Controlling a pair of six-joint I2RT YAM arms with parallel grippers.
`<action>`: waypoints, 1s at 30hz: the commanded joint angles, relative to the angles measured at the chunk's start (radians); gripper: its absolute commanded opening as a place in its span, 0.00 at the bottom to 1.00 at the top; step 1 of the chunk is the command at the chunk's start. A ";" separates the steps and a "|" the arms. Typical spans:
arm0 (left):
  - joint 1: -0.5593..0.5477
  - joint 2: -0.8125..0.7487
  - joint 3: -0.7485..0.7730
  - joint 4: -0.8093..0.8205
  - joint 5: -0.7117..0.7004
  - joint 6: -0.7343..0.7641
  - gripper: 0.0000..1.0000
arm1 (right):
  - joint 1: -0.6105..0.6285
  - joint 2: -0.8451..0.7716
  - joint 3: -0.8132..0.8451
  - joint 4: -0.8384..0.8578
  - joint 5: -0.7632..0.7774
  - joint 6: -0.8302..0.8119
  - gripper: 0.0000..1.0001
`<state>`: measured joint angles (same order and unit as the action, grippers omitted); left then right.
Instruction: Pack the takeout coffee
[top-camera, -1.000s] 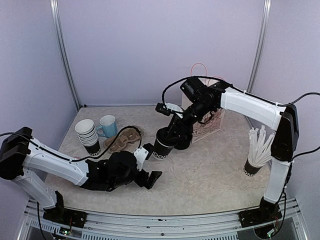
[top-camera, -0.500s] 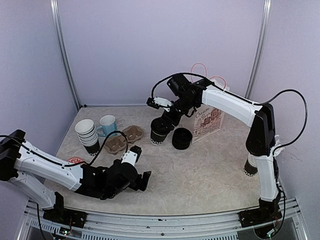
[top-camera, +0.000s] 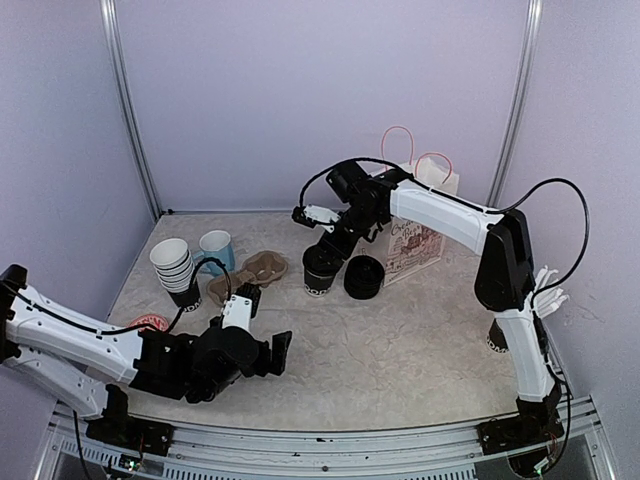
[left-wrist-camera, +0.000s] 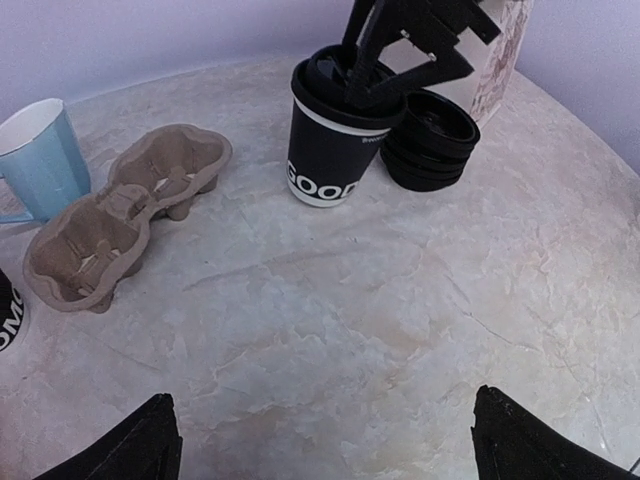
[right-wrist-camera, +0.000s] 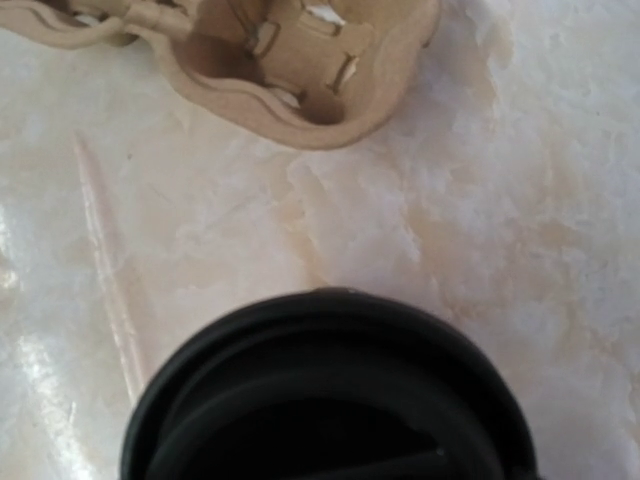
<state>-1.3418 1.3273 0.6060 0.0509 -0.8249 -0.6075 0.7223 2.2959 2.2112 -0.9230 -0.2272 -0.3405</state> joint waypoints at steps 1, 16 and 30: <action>-0.008 -0.055 0.009 -0.077 -0.134 -0.059 0.99 | -0.012 0.019 0.047 0.011 0.006 0.016 0.78; 0.154 -0.178 0.232 -0.311 -0.043 -0.042 0.99 | -0.015 -0.099 0.034 0.002 -0.007 0.004 0.87; 0.477 -0.135 0.615 -0.660 -0.057 0.219 0.99 | -0.016 -0.480 -0.178 0.019 -0.184 -0.060 0.88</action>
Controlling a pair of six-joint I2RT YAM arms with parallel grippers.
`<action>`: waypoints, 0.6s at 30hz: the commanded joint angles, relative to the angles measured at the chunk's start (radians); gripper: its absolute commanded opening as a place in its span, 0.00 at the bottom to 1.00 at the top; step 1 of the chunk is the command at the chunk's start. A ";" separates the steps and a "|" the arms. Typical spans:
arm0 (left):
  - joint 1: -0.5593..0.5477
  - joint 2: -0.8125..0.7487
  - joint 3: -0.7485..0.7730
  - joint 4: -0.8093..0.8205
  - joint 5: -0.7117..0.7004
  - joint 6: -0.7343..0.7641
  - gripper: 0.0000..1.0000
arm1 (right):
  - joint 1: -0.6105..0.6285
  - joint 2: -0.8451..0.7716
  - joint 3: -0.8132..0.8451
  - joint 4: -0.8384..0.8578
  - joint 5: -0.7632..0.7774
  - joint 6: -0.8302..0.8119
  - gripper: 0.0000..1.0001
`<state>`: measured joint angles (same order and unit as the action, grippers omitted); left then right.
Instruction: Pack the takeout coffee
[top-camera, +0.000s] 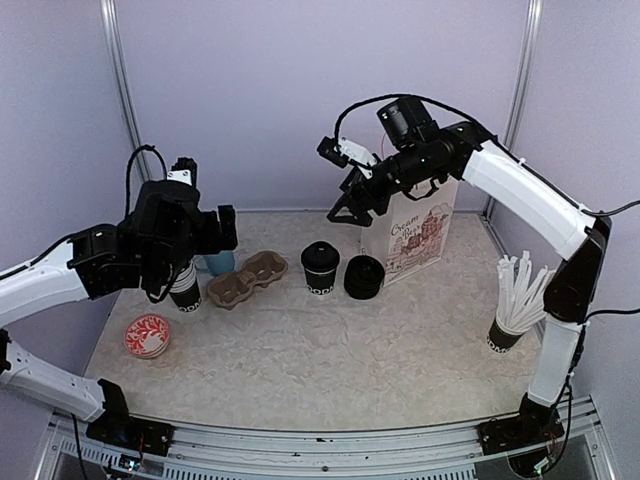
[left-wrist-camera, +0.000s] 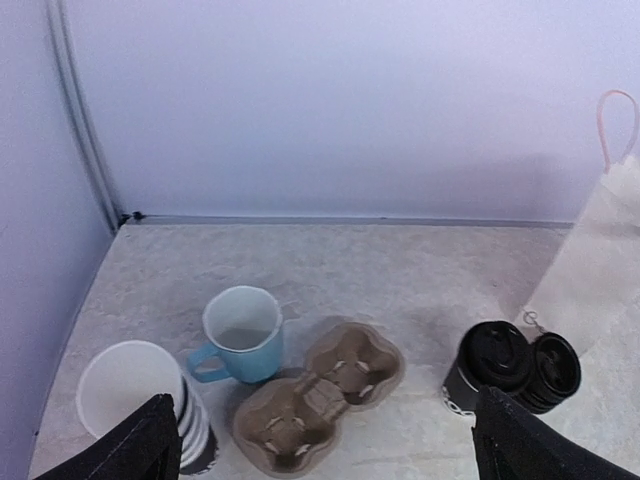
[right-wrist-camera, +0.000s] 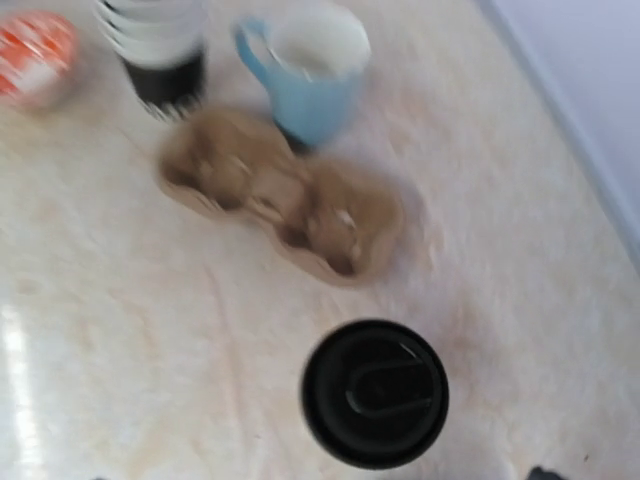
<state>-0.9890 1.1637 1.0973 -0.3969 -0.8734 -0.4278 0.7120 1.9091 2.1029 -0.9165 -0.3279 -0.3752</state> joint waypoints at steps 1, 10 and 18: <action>0.165 0.048 0.168 -0.271 0.042 0.074 0.99 | -0.006 -0.112 -0.086 0.014 -0.090 -0.030 0.89; 0.637 0.117 0.204 -0.443 0.723 0.092 0.42 | -0.007 -0.178 -0.243 0.060 -0.101 -0.049 0.89; 0.693 0.166 0.166 -0.449 0.741 0.141 0.38 | -0.008 -0.165 -0.271 0.066 -0.144 -0.051 0.88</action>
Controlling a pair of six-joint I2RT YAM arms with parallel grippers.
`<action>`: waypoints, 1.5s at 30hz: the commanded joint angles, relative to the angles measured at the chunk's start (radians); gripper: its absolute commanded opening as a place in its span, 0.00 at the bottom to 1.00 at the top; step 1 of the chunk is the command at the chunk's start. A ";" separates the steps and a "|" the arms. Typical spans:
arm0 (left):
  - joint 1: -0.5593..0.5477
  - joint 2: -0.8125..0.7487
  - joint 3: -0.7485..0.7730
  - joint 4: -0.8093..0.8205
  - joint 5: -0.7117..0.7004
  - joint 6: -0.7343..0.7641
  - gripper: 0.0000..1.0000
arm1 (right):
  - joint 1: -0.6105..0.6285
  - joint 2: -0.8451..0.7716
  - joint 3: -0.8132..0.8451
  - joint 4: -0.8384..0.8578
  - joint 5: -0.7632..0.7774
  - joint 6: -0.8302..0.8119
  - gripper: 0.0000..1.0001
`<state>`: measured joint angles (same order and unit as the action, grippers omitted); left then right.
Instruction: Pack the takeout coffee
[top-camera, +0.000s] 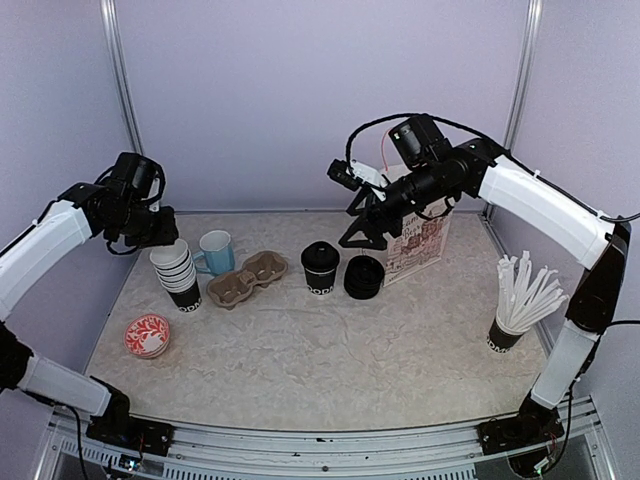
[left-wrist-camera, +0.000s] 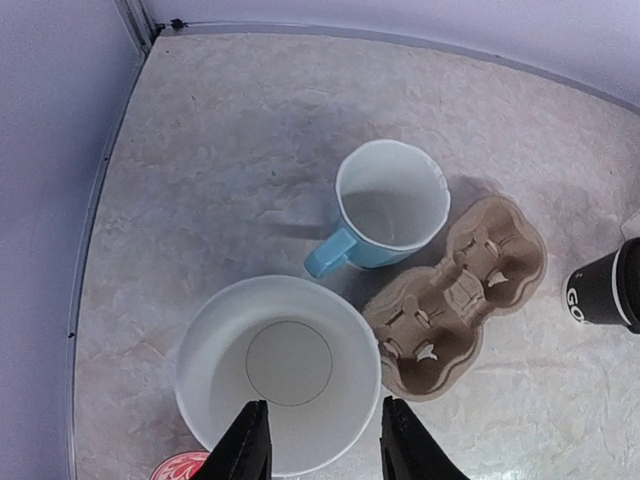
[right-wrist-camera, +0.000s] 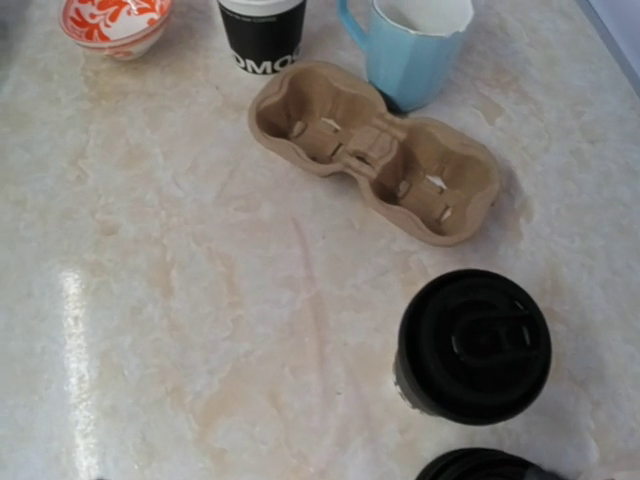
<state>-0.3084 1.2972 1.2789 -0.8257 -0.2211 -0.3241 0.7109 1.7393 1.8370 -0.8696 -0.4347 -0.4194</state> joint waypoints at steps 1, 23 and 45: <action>0.014 0.048 -0.016 -0.015 0.086 0.042 0.39 | -0.006 0.006 -0.006 0.018 -0.039 -0.008 0.88; 0.017 0.180 0.032 0.011 0.094 0.054 0.16 | -0.009 -0.013 -0.060 0.034 -0.025 -0.021 0.87; -0.051 0.230 0.211 -0.166 -0.083 0.083 0.00 | -0.009 0.007 -0.053 0.025 -0.022 -0.022 0.87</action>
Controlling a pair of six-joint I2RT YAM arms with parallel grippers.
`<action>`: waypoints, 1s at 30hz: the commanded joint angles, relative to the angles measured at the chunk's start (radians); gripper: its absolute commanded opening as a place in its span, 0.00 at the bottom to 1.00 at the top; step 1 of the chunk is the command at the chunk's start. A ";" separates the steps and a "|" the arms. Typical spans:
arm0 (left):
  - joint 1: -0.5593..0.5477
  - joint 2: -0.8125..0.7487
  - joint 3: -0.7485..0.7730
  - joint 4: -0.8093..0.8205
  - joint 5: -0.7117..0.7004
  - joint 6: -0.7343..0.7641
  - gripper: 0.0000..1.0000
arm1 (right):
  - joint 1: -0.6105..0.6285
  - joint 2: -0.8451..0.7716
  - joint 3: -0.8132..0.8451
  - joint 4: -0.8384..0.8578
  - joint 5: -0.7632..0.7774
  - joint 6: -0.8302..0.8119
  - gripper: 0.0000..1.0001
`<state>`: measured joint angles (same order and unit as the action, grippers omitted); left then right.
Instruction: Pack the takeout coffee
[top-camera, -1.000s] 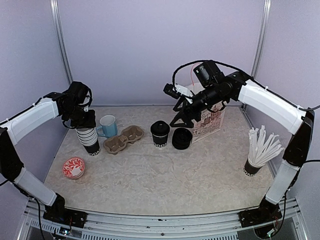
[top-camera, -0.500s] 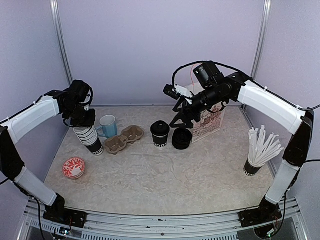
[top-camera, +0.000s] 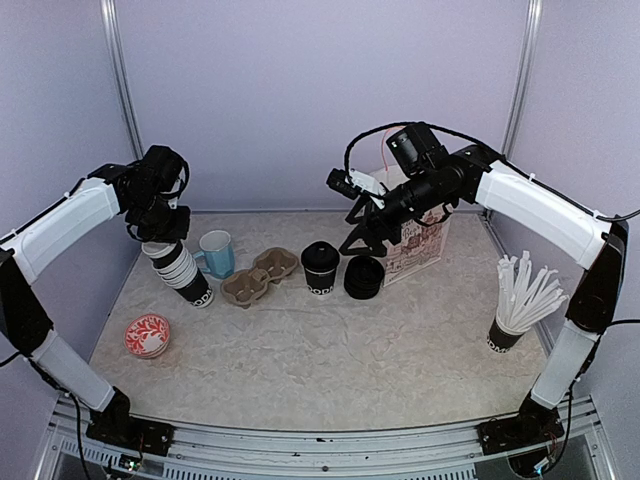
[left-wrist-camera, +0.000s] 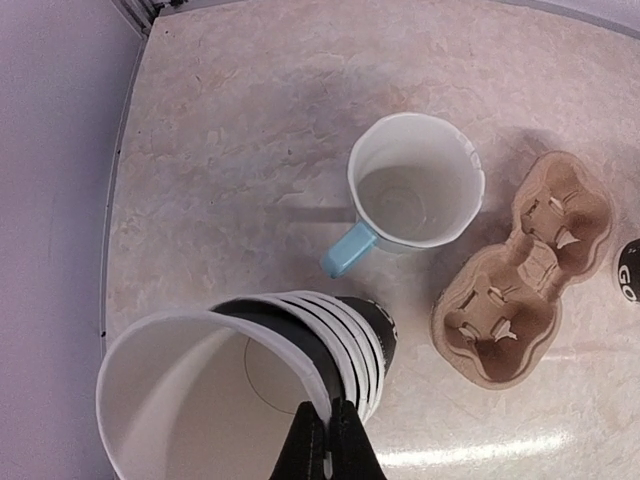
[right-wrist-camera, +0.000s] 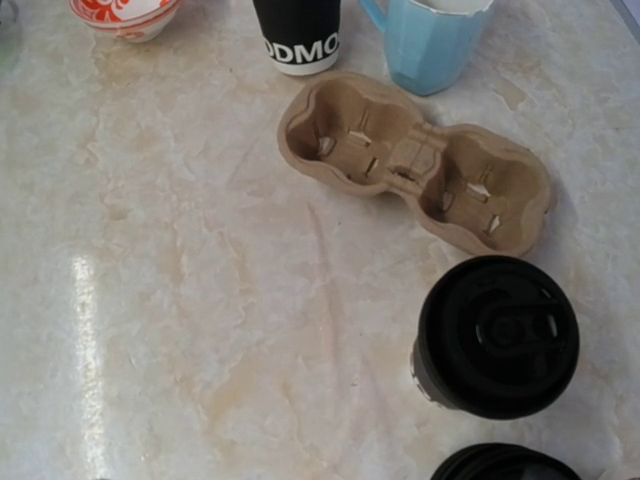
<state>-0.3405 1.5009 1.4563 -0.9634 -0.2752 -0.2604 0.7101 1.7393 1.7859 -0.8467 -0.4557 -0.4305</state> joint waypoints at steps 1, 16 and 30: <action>-0.028 0.028 0.041 -0.028 -0.030 0.020 0.00 | -0.008 0.006 -0.002 0.003 0.001 -0.013 0.87; -0.093 0.059 0.162 -0.066 -0.063 0.007 0.00 | -0.009 -0.001 0.004 -0.007 0.008 -0.017 0.87; -0.403 0.076 0.431 -0.114 0.042 0.058 0.00 | -0.027 -0.013 -0.049 0.010 0.039 -0.029 0.87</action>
<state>-0.6376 1.5677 1.9282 -1.1000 -0.3511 -0.2710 0.7059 1.7393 1.7828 -0.8452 -0.4450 -0.4492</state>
